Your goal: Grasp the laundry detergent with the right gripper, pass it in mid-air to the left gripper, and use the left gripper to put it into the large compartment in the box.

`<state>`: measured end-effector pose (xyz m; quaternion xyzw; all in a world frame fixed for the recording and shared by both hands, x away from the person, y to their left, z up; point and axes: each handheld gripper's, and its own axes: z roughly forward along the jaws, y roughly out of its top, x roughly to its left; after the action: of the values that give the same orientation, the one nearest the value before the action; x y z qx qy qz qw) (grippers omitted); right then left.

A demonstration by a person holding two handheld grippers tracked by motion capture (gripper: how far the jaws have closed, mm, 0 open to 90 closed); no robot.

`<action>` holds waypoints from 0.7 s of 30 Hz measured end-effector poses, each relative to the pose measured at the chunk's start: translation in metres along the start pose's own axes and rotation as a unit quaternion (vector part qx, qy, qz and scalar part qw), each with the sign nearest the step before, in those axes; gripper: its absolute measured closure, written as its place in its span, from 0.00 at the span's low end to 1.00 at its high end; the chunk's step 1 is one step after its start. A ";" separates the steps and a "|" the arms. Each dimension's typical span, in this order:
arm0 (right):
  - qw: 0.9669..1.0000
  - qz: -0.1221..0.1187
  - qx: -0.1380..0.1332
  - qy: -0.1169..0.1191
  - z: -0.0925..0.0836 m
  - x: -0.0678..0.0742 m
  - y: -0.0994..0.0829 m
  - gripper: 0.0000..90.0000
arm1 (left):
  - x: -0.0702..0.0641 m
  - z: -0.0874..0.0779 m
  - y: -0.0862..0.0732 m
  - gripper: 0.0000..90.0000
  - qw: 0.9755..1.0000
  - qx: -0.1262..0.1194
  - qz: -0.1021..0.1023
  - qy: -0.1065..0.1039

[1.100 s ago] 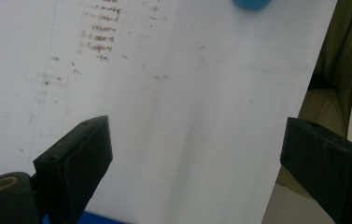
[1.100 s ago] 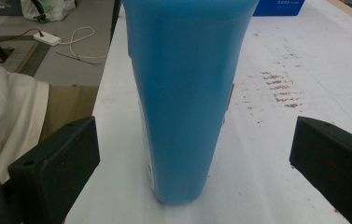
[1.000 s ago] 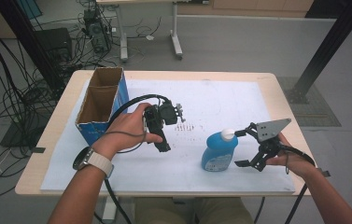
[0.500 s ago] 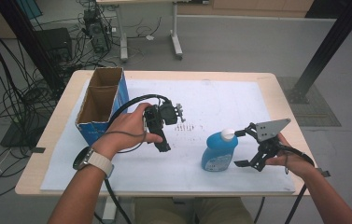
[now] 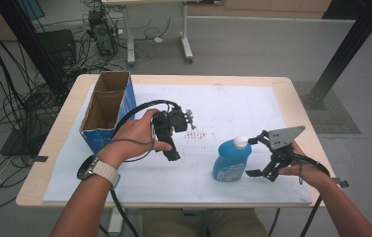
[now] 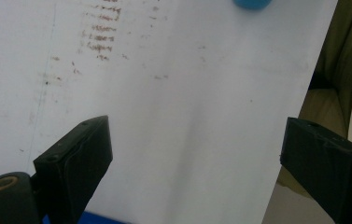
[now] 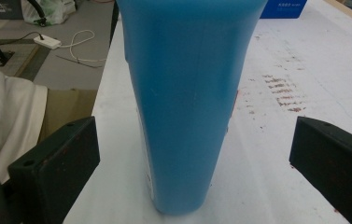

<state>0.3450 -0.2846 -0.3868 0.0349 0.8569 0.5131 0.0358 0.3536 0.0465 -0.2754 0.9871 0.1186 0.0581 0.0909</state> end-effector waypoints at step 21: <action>1.000 -0.001 -0.001 0.006 0.016 0.001 0.001 0.02 | -0.001 0.005 -0.003 0.11 1.000 -0.001 -0.002 -0.004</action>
<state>0.3452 -0.2702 -0.3930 0.0309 0.8563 0.5146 0.0307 0.3530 0.0482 -0.2807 0.9870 0.1197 0.0542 0.0920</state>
